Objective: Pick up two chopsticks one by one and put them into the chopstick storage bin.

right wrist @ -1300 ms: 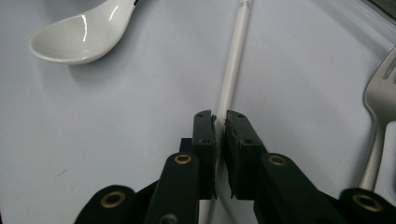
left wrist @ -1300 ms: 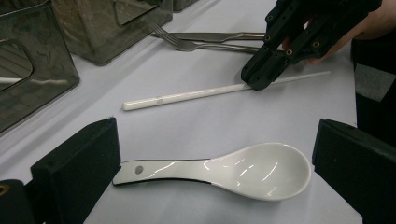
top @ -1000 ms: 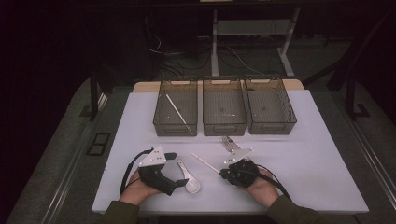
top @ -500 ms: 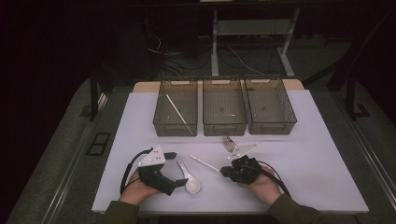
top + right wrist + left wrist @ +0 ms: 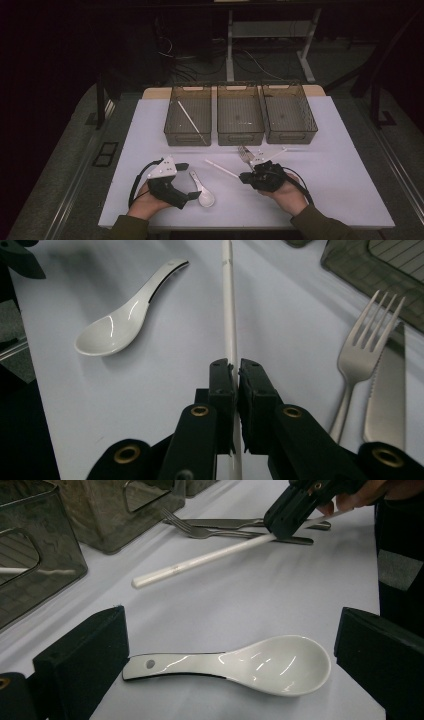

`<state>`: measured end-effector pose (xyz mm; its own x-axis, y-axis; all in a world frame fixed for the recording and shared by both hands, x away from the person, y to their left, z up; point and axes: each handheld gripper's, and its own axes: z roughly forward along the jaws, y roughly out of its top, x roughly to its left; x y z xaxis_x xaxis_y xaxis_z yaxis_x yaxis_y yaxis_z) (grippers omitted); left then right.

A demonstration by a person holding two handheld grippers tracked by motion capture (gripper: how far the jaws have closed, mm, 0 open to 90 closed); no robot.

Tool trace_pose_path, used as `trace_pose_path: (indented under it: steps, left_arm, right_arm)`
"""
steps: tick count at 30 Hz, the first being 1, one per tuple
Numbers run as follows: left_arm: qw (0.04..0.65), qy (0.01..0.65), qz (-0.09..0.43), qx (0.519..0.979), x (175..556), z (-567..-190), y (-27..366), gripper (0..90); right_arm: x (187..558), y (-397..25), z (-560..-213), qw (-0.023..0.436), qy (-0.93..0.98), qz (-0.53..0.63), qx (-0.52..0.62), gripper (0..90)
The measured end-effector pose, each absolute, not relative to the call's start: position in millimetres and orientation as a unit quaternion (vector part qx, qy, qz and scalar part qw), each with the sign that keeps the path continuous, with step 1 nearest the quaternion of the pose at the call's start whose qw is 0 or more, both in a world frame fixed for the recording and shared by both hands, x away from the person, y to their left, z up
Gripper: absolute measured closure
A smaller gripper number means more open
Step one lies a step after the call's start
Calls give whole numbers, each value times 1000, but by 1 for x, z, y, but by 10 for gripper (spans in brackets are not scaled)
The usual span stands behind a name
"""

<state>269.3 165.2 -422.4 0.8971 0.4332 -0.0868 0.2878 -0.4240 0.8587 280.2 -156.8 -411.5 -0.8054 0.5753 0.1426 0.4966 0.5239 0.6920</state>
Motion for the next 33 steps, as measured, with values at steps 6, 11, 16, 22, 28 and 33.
trace_pose_path:
  steps: [6, 11, 16, 22, 28, 33]
  left_arm:
    - [492, 215, 74, 840, 269, -422, 165, 0]
    - [495, 220, 73, 837, 269, -423, 164, 0]
    - [495, 219, 74, 838, 269, -423, 164, 0]
    - [496, 217, 76, 837, 269, -422, 165, 0]
    - [499, 222, 73, 834, 269, -423, 164, 0]
    - [500, 219, 73, 835, 269, -422, 164, 0]
  right_arm:
    - [283, -162, -404, 53, 866, 389, 310, 848]
    - [285, -167, -394, 58, 861, 399, 312, 848]
    - [291, -171, -382, 68, 852, 413, 316, 848]
    - [301, -170, -369, 78, 844, 425, 317, 848]
    - [318, -164, -359, 82, 836, 435, 325, 848]
    - [336, -156, -351, 83, 831, 435, 337, 848]
